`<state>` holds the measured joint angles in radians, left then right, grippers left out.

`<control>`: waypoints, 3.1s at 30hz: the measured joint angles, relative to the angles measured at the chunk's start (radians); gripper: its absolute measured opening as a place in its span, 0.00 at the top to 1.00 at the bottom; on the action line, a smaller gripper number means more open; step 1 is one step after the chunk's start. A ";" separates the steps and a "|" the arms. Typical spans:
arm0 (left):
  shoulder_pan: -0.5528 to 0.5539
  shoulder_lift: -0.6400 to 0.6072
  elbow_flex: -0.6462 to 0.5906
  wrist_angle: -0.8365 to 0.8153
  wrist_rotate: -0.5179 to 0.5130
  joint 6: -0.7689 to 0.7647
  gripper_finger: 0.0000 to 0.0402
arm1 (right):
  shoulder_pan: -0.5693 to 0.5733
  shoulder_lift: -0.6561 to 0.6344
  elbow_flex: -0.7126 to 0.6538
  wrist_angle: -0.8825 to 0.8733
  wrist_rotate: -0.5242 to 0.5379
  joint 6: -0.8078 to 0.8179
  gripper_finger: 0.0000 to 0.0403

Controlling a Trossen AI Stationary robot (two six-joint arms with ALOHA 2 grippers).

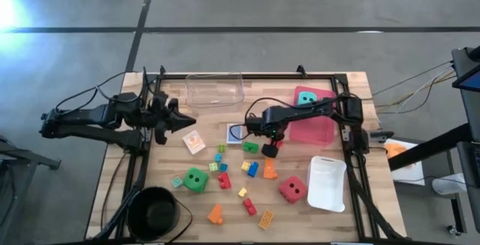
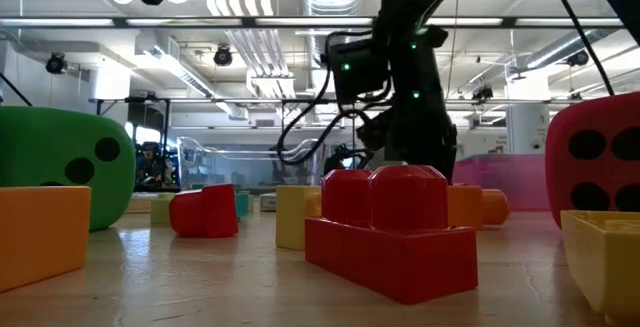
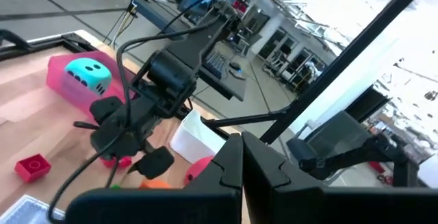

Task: Pick & Place Toys
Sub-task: Put the red game piece into the white bin

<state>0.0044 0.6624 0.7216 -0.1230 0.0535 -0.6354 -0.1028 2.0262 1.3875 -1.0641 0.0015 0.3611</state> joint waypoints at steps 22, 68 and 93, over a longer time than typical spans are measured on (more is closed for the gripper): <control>0.000 0.000 -0.002 -0.011 0.000 -0.098 0.99 | 0.001 0.003 0.042 -0.006 -0.005 0.036 0.77; 0.000 0.000 -0.003 -0.080 -0.008 -0.102 0.99 | 0.197 -0.601 -0.021 -0.221 -0.131 0.963 0.96; 0.005 0.001 -0.003 -0.170 -0.148 -0.401 0.99 | 0.615 -0.750 -0.154 -0.385 -0.112 1.320 0.96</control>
<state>0.0093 0.6636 0.7189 -0.2930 -0.0943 -1.0362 0.5119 1.2762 1.2335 -1.4494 -0.1108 1.6808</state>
